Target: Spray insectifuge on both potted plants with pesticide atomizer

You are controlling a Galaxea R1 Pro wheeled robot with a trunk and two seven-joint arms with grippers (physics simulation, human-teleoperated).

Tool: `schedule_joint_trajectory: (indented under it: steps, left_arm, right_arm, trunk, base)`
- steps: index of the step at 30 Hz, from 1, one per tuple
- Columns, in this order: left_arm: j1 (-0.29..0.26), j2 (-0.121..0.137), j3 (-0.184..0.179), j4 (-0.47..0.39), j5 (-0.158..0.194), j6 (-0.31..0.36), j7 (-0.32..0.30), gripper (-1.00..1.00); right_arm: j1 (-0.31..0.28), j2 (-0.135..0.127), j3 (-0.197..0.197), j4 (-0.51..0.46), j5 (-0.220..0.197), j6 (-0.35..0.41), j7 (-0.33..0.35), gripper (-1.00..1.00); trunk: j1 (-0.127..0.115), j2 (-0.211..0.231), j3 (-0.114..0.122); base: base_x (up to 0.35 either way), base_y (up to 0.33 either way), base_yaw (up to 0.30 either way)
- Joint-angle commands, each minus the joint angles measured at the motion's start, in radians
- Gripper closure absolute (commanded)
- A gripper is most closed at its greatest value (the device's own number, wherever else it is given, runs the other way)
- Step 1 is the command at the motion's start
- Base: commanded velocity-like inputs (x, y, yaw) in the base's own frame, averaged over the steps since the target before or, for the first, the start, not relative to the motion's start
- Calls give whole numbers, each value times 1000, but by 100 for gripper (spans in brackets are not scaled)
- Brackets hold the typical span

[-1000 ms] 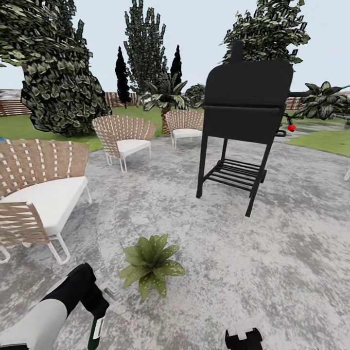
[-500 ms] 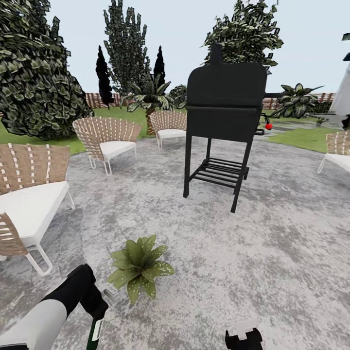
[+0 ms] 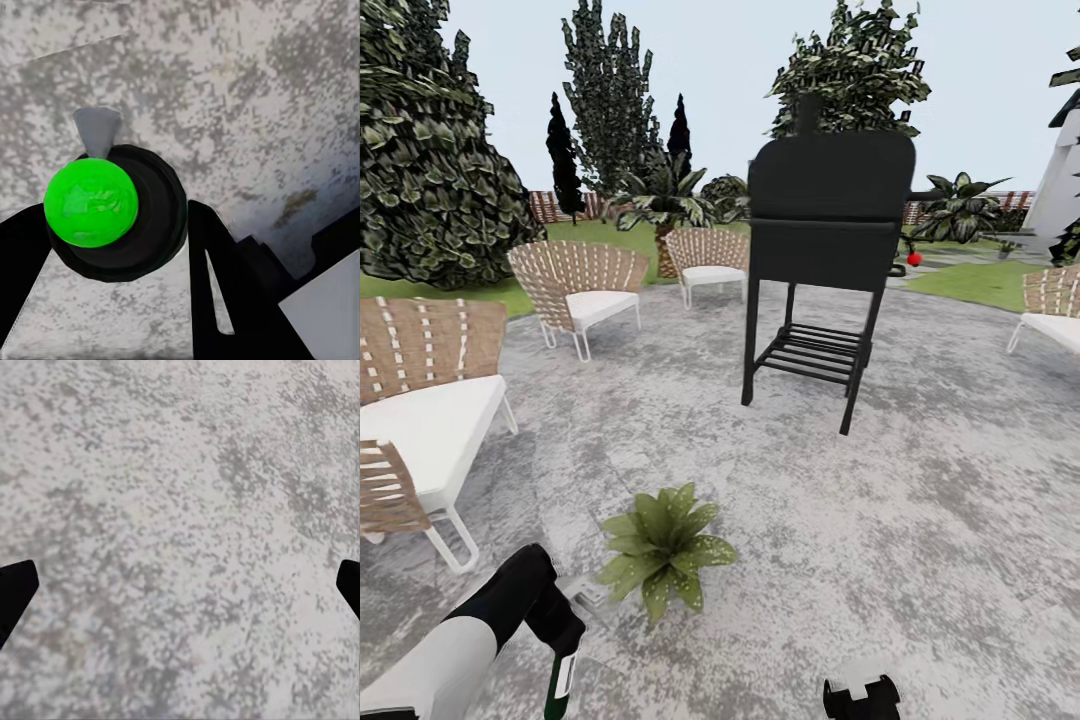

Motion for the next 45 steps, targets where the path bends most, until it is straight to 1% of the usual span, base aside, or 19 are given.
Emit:
schedule_joint_trajectory:
  steps: [1, 5, 8, 11, 14, 16, 19, 21, 28, 31, 37, 42, 44, 45]
  left_arm:
    - [0, 0, 5, -1, -6, 7, -7, 100]
    - [0, 0, 5, 2, -7, 7, -7, 100]
    - [1, 0, 4, 4, -9, 5, -7, 100]
    - [27, -3, -2, 5, -18, 3, -7, 100]
    - [32, -7, -5, 9, -17, 4, 30, 100]
    - [33, -8, -3, 10, -10, 4, 65, 100]
    - [33, -3, 2, 9, -5, 5, 75, 100]
    - [33, -1, 3, 3, -3, 7, 77, 100]
    - [32, -3, 3, -1, -2, 7, 78, 100]
    - [33, -5, 3, -1, -2, 7, 78, 100]
    - [33, -3, 1, 7, -2, 2, 78, 100]
    - [26, 1, -10, -3, -13, -1, 70, 100]
    - [22, 2, -14, -4, -14, -3, 59, 100]
    - [22, 3, -20, -4, -14, -3, 43, 100]
  right_arm:
    - [-1, 1, -8, 1, 10, -3, -4, -100]
    - [-1, 1, -8, 1, 11, -3, -4, -100]
    - [-1, 1, -8, 1, 11, -3, -2, -100]
    - [-1, 1, -8, 1, 11, -3, -2, -100]
    - [-1, 1, -8, 1, 11, -3, -2, -100]
    - [-1, 1, -8, 1, 12, -3, -2, -100]
    - [-1, 1, -8, 1, 11, -3, -2, -100]
    - [-1, 0, -8, 1, 12, -3, -3, -100]
    - [1, 0, -8, 1, 11, -3, -4, -100]
    - [1, -1, -8, 1, 10, -3, -4, -100]
    - [1, -1, -8, 1, 10, -3, -4, -100]
    - [1, -1, -8, 1, 11, -3, -4, -100]
    - [1, -1, -8, 1, 11, -3, -4, -100]
    - [1, -1, -8, 1, 11, -3, -4, -100]
  trunk:
    - [0, 0, -1]
    - [0, 0, -1]
    - [0, 0, -1]
    - [0, 0, -1]
    - [0, 0, -1]
    - [0, 0, -1]
    - [0, 0, -1]
    - [0, 0, -1]
    - [0, 0, -1]
    - [0, 0, 0]
    - [0, 0, 4]
    - [0, 0, 4]
    - [0, 0, 4]
    - [0, 0, 4]
  base:
    - [0, 331, 0]
    - [100, 304, -8]
    - [36, 42, -246]
    - [5, 6, -278]
    - [0, 1, -282]
    - [0, 0, -282]
    - [0, 0, -158]
    - [0, 44, -28]
    - [18, 293, -1]
    - [138, 233, -173]
    - [42, 23, -256]
    - [1, 0, -62]
    - [0, 0, -5]
    - [0, 0, -2]
